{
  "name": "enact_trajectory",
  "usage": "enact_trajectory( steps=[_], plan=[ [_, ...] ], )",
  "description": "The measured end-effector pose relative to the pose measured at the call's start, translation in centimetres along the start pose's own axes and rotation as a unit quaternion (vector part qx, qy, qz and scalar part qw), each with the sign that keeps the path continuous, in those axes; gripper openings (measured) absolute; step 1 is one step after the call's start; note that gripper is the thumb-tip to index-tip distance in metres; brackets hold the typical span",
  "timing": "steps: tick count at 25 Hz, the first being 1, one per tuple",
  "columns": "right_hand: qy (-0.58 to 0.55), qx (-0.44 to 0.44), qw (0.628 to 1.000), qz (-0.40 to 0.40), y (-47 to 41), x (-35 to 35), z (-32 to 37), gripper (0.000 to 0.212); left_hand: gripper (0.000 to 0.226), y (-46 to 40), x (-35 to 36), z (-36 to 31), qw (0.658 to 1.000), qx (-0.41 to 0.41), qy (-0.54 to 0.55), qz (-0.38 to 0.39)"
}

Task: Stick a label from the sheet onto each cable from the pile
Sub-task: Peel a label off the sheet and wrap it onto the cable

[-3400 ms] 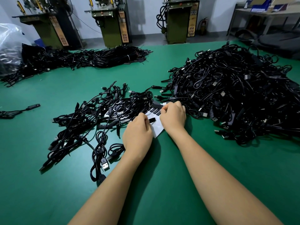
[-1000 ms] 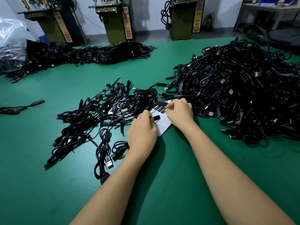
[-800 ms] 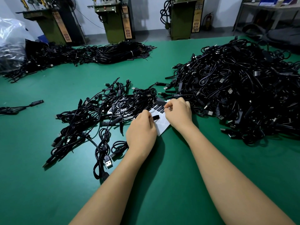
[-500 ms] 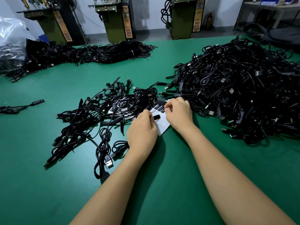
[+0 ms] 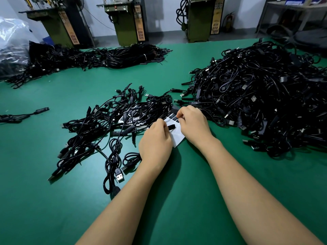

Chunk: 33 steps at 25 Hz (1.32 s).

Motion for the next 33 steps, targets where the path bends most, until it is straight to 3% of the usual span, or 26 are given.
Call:
enact_trajectory(
  steps=[7, 13, 19, 24, 29, 33],
  plan=[
    [-0.102, -0.001, 0.994, -0.046, 0.2, -1.1, 0.3, 0.012, 0.015, -0.1, 0.1, 0.0, 1.000, 0.000, -0.004, 0.002],
    [-0.031, 0.046, 0.997, -0.045, -0.1, -2.2, 0.0, 0.025, 0.015, -0.1, 0.2, 0.3, 1.000, 0.003, -0.014, 0.004],
    [-0.229, 0.158, 0.959, -0.051, 2.3, -6.0, -2.6, 0.022, 0.014, 0.3, -0.9, -0.4, 0.998, 0.015, 0.041, -0.047],
    [-0.409, 0.194, 0.892, -0.018, 6.1, -8.8, -5.3, 0.025, 0.013, 1.3, 0.2, -3.3, 0.987, 0.100, 0.125, 0.009],
    [-0.463, 0.218, 0.859, -0.034, 8.1, -7.6, -6.4, 0.016, 0.023, 2.4, 2.3, -4.4, 0.954, 0.027, 0.262, 0.142],
    [-0.493, 0.218, 0.837, -0.094, 8.7, -6.4, -6.6, 0.014, 0.021, 2.3, 2.6, -4.0, 0.920, -0.034, 0.352, 0.170]
  ],
)
Point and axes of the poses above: each hand's wrist, its own y-axis away from the middle knuckle, its own x-axis out of the palm, z = x × y, the point moved 6 cm from there along -y, towards the middle knuckle, and after that the axes turned 4 degrees about x, right-handed, at the moved point
